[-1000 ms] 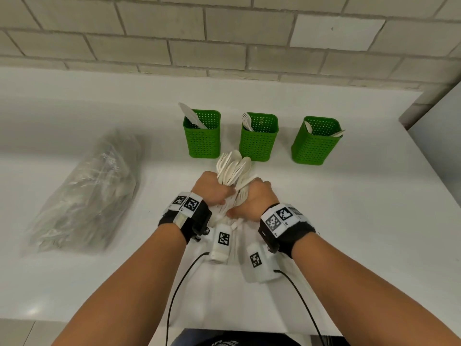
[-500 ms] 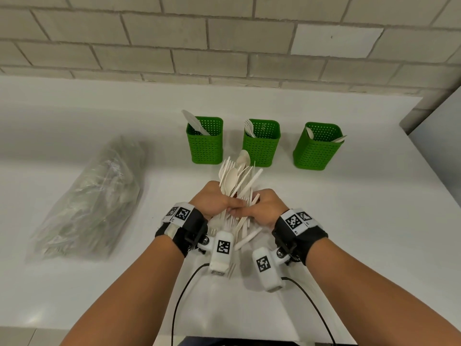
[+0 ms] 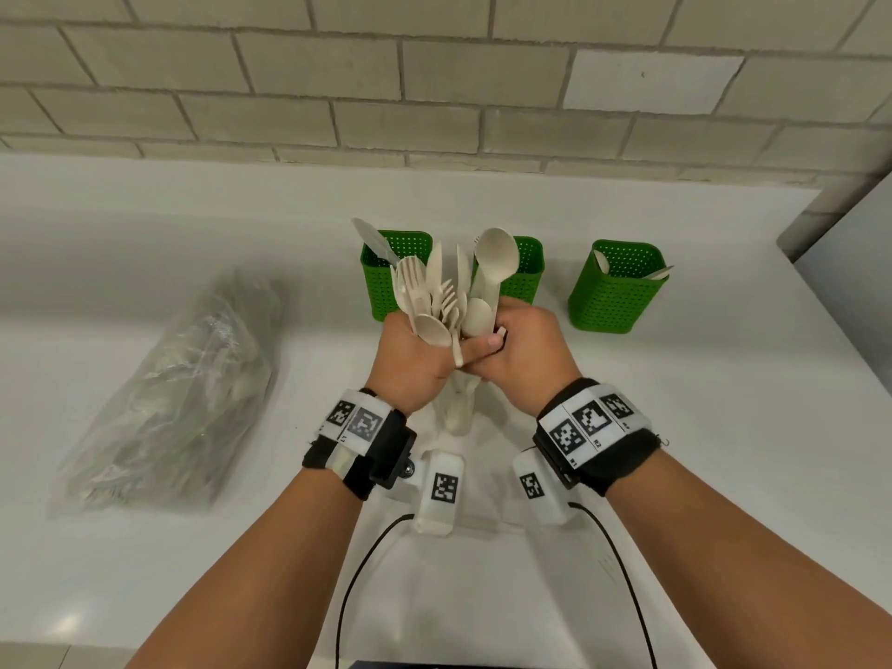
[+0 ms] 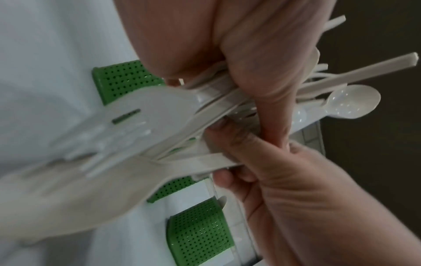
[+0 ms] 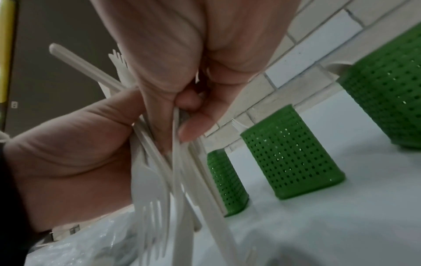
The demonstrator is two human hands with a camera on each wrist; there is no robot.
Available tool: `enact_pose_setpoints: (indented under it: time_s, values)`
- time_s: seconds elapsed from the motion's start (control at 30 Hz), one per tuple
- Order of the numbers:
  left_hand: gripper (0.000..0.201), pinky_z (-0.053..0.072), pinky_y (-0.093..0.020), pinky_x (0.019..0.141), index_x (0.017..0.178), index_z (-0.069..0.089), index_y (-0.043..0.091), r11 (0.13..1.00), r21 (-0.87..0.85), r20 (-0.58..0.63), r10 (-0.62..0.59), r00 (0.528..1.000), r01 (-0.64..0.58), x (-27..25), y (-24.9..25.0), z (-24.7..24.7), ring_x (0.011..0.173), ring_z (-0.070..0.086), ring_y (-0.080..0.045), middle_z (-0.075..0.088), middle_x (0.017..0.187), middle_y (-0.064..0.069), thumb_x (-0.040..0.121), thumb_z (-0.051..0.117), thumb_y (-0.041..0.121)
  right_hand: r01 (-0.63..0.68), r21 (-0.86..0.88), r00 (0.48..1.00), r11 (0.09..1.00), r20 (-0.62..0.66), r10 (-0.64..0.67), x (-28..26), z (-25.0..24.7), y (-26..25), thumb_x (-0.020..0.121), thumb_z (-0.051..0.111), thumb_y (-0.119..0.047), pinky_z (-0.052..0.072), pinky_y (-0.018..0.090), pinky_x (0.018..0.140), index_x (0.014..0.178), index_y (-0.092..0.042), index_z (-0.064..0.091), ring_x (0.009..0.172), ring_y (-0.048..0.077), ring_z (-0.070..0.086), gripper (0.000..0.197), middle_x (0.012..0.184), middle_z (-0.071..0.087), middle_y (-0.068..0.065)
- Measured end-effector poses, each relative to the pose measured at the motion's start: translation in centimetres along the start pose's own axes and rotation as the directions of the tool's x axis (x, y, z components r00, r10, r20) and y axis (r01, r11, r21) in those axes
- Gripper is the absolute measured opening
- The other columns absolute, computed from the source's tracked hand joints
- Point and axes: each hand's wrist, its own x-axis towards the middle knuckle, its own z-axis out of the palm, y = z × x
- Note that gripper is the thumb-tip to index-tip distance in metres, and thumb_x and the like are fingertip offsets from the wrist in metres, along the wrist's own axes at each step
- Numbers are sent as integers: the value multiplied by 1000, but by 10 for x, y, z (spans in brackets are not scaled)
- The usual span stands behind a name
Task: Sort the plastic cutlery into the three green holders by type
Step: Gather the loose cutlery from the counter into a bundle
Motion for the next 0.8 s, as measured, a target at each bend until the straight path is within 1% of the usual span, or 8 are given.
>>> enact_pose_setpoints:
  time_s: [0.13, 0.2, 0.3, 0.43, 0.5, 0.6, 0.73, 0.8]
  values:
    - [32, 53, -19, 75, 95, 69, 13, 997, 17, 20, 70, 997, -70, -3, -2, 1, 87, 70, -5, 75, 86, 10, 70, 81, -4, 15, -37, 998, 999, 67, -12, 1, -8, -8, 65, 84, -20, 54, 40, 71, 90, -5, 72, 82, 24, 64, 32, 91, 63, 10]
    - [32, 53, -19, 73, 96, 69, 8, 997, 23, 15, 71, 997, -72, -1, -6, 0, 84, 70, -5, 74, 84, 8, 70, 80, -7, 27, -85, 989, 996, 146, -14, 1, -12, -13, 68, 83, -14, 48, 29, 72, 99, -6, 68, 84, 19, 59, 35, 95, 58, 5]
    - [36, 52, -18, 70, 96, 65, -3, 997, 34, 14, 68, 998, -69, -1, -15, -1, 79, 69, -5, 72, 83, 4, 66, 78, -16, 82, -163, 962, 983, 271, -35, -4, -8, -11, 76, 70, -1, 34, 14, 68, 112, -8, 58, 86, 16, 50, 38, 99, 49, 2]
    - [38, 53, -20, 72, 90, 67, 9, 998, 24, 25, 54, 998, -55, -3, -23, -4, 81, 69, -8, 73, 81, 5, 66, 77, -18, 67, -104, 979, 992, 200, -45, -9, -1, -4, 76, 62, 6, 33, 5, 66, 110, -7, 59, 81, 15, 48, 36, 92, 48, 1]
    - [36, 53, -20, 72, 87, 69, 11, 999, 38, 36, 28, 999, -29, -3, -27, -6, 80, 70, -8, 74, 81, 7, 67, 76, -17, 50, -47, 985, 998, 169, -42, -11, 3, -3, 75, 62, 6, 35, 8, 67, 116, -9, 60, 81, 16, 49, 44, 91, 51, 5]
    - [35, 53, -22, 75, 86, 71, 16, 997, 80, 56, -14, 998, 9, -4, -33, -11, 83, 70, -9, 75, 83, 8, 68, 78, -14, 40, 0, 977, 999, 211, -39, -15, 7, -1, 75, 62, 5, 41, 18, 73, 126, -12, 58, 83, 18, 54, 54, 93, 54, 7]
    - [35, 57, -36, 83, 90, 73, 14, 998, 63, 52, 15, 999, -18, -3, -28, -19, 87, 72, -20, 75, 87, -3, 68, 79, -12, 67, 66, 965, 996, 250, -82, -15, -5, -2, 73, 74, -4, 46, 18, 76, 129, -16, 59, 89, 12, 57, 60, 98, 59, 4]
    - [28, 57, -35, 75, 84, 73, 13, 994, 102, 18, 34, 999, -36, -1, -25, -23, 79, 72, -19, 75, 80, -2, 67, 81, -8, 48, 77, 975, 996, 213, -64, -12, -15, -5, 72, 82, -15, 41, 16, 76, 134, -20, 54, 95, 7, 54, 68, 107, 57, 1]
